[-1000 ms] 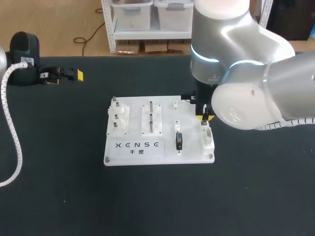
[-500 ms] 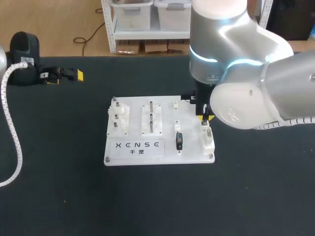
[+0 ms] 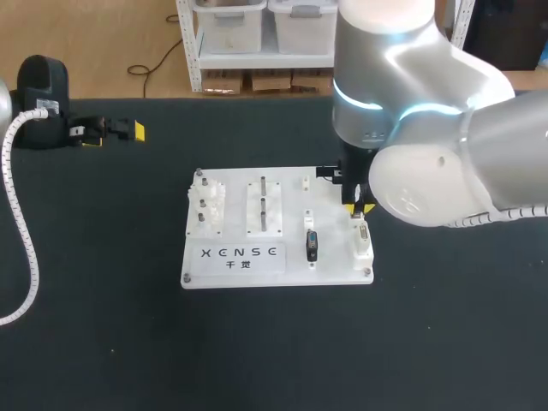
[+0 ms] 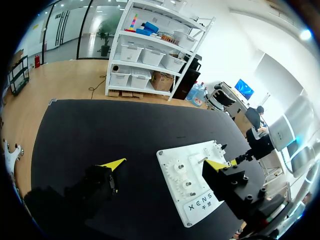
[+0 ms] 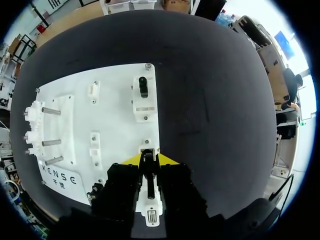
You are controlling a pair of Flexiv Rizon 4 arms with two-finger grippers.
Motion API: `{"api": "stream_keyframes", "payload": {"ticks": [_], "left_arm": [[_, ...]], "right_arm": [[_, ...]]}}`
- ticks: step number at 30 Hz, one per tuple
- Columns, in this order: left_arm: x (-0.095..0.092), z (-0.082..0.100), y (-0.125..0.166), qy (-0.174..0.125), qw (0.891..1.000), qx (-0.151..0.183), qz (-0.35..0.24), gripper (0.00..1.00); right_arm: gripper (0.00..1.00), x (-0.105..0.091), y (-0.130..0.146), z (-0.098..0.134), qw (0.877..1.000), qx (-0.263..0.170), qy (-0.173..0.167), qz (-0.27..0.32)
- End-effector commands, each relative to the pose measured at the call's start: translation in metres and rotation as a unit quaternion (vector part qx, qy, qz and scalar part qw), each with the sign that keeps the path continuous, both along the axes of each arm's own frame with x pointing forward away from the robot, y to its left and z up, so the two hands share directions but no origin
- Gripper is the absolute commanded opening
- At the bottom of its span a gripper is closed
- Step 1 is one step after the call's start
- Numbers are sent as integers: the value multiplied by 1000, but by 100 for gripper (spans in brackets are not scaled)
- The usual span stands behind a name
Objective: Insert the USB connector, Ethernet cable, and multi-pin plug into their matching sockets one by one.
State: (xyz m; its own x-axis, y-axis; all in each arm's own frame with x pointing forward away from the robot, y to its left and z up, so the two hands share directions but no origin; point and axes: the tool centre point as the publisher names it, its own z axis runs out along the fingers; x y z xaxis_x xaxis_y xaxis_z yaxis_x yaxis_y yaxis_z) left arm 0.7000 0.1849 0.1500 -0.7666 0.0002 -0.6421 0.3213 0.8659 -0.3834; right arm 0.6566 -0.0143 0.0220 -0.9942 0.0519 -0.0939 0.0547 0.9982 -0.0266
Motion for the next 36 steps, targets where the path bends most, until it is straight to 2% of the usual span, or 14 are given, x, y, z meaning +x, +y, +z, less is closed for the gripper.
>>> {"api": "stream_keyframes", "payload": {"ticks": [1, 12, 27, 36], "left_arm": [[0, 0, 0, 0, 1000, 0, 0, 100], [0, 0, 0, 0, 1000, 0, 0, 100], [0, 0, 0, 0, 1000, 0, 0, 100], [0, 0, 0, 0, 1000, 0, 0, 100]], "right_arm": [[0, -3, -4, -8, 1000, 1, -1, -1], [0, 3, -3, -4, 1000, 4, -7, -3], [0, 6, -3, -13, 1000, 5, 7, -11], [0, 9, -1, -7, 1000, 10, 2, -8]]}}
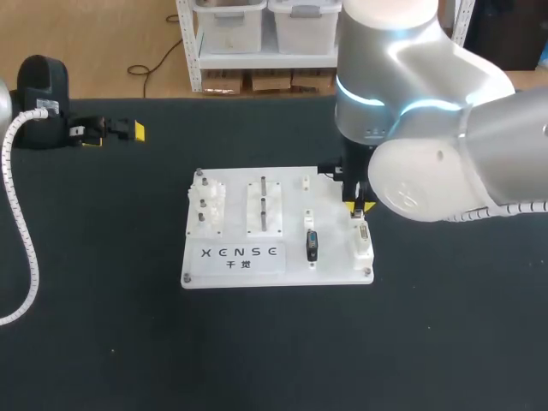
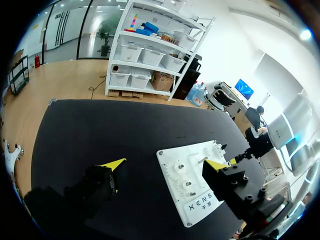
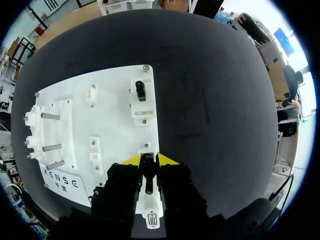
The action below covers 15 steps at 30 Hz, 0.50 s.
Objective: Insert the USB connector, Ethernet cable, and multi-pin plug into their matching sockets one by one.
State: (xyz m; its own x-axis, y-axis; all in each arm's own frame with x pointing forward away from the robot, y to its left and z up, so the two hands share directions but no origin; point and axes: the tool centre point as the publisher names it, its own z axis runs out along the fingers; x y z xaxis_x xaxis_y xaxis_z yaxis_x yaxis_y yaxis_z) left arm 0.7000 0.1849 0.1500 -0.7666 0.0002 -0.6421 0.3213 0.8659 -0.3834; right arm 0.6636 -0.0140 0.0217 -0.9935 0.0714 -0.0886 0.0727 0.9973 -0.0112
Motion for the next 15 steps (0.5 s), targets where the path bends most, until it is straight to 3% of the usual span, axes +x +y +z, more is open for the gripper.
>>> {"api": "stream_keyframes", "payload": {"ticks": [1, 15], "left_arm": [[0, 0, 0, 0, 1000, 0, 0, 100], [0, 0, 0, 0, 1000, 0, 0, 100]], "right_arm": [[0, 3, -1, -5, 1000, 3, -1, 1], [0, 2, 2, 2, 1000, 9, -10, 6]]}}
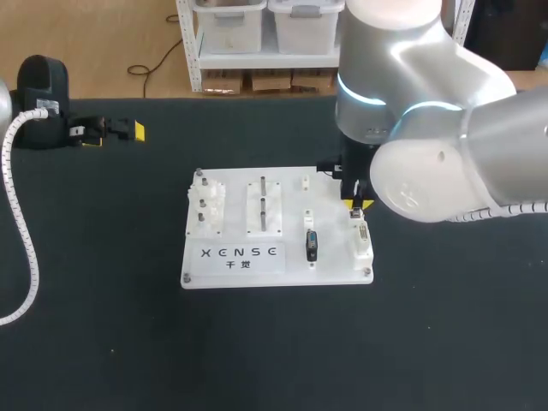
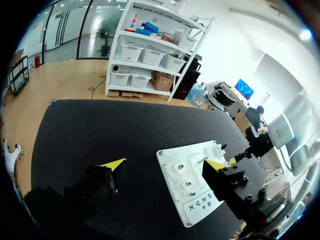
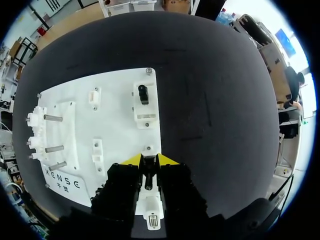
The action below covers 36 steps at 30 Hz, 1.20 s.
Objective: Insert the USB connector, Ethernet cable, and multi-pin plug into their matching sockets one by one.
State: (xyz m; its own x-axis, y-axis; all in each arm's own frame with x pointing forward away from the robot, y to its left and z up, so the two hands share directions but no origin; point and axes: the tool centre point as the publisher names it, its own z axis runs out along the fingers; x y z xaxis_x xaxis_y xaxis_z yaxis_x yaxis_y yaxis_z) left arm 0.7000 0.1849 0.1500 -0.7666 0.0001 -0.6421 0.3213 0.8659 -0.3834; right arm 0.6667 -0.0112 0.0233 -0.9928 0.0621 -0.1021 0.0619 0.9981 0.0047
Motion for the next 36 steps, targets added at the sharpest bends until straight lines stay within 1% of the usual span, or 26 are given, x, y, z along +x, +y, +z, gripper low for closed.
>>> {"api": "stream_keyframes", "payload": {"ticks": [1, 21, 36], "left_arm": [[0, 0, 0, 0, 1000, 0, 0, 100], [0, 0, 0, 0, 1000, 0, 0, 100], [0, 0, 0, 0, 1000, 0, 0, 100]], "right_arm": [[0, 0, -1, 1, 1000, 1, -3, 1], [0, -1, 0, 2, 1000, -1, -5, 3], [0, -1, -1, -4, 1000, -5, 0, 2]]}}
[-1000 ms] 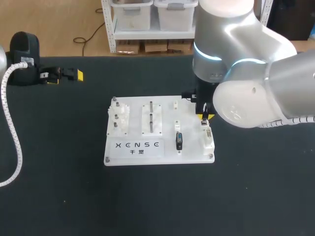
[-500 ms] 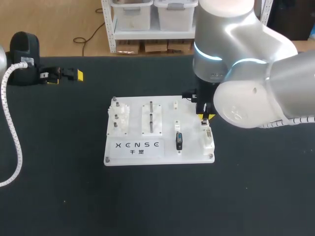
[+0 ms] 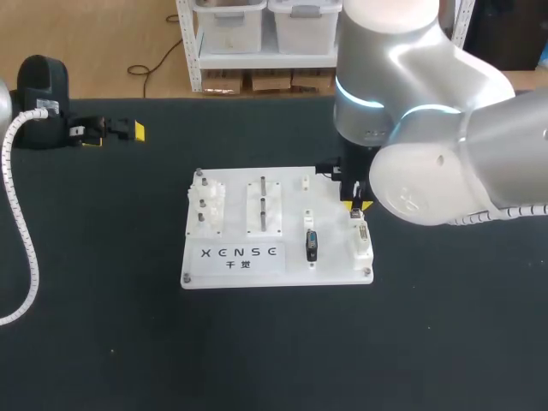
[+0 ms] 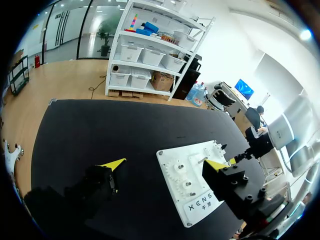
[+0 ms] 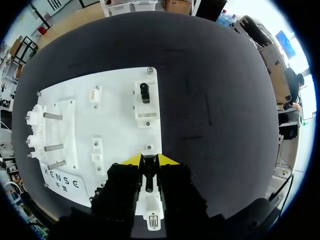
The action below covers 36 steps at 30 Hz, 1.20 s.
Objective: Insert the USB connector, Ethernet cable, and multi-pin plug into their matching sockets one by one.
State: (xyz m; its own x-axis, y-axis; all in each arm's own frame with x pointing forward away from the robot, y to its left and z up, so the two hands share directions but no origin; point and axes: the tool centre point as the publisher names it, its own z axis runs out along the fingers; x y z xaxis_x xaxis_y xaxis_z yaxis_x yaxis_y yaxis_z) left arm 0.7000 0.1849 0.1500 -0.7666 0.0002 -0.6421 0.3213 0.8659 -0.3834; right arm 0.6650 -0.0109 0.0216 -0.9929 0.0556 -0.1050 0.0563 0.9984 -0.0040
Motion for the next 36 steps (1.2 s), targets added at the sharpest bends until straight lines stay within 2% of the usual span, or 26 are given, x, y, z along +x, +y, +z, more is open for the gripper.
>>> {"api": "stream_keyframes", "payload": {"ticks": [1, 36], "left_arm": [[0, 0, 0, 0, 1000, 0, 0, 100], [0, 0, 0, 0, 1000, 0, 0, 100]], "right_arm": [[0, 1, -1, -2, 1000, 0, 1, -1], [0, 0, -8, -19, 999, -12, 25, -18]]}}
